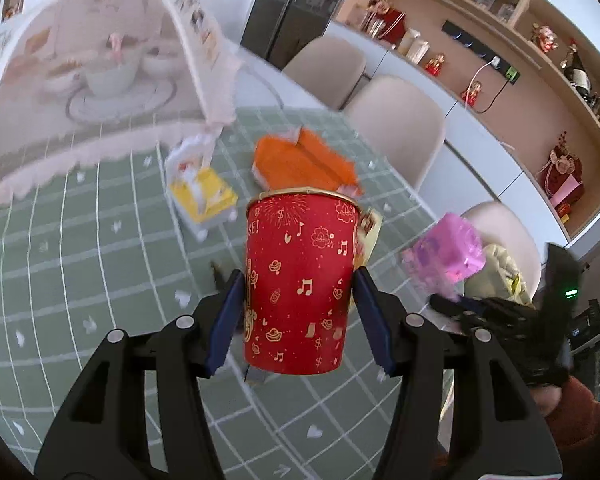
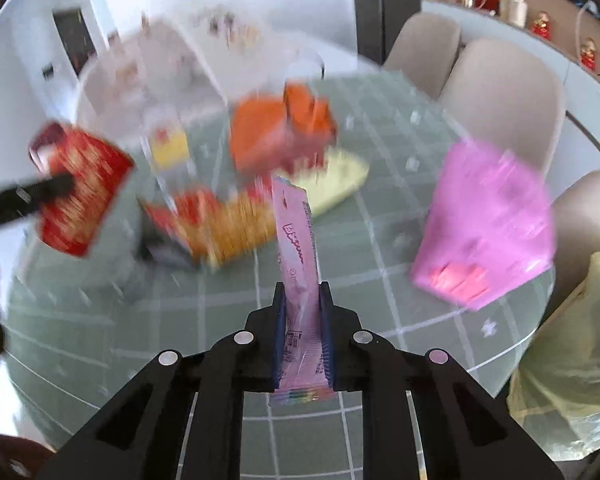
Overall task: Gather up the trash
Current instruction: 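Lift the red cup and pink stick and carry both to the bin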
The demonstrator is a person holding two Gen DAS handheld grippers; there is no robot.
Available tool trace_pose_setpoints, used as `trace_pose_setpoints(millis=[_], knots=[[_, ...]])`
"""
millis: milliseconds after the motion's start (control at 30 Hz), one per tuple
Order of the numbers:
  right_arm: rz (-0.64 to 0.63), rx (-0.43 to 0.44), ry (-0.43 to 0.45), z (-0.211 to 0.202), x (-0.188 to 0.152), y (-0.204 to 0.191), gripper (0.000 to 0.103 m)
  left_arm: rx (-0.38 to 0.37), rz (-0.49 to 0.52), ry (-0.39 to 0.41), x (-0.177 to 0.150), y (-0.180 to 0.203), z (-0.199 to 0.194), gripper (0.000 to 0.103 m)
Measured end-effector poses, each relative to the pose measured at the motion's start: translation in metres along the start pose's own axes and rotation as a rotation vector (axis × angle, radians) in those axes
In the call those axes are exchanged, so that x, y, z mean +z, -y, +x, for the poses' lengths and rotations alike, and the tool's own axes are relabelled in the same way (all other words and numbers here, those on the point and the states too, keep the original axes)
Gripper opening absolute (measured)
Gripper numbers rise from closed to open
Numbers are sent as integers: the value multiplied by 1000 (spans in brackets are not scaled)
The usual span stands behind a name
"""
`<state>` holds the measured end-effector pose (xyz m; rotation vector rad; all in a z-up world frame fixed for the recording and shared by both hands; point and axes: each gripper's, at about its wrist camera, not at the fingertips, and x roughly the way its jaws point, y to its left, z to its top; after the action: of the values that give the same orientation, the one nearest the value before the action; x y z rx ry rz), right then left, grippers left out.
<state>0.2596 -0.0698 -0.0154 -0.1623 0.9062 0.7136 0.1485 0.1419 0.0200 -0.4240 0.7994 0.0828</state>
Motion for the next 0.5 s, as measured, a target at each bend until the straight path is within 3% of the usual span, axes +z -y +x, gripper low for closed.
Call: trace_pose_setpoints(millis=[133,300,500], knots=[[16,-29,112,-42,25,11,16,-24,54,70,25,28,-4,53],[23,-131,228,-93,36,43,16,-87,133,139,53,78,6,53],[92,-272,285,-135,23,107,16,-220,231,133,73,157,41,53]])
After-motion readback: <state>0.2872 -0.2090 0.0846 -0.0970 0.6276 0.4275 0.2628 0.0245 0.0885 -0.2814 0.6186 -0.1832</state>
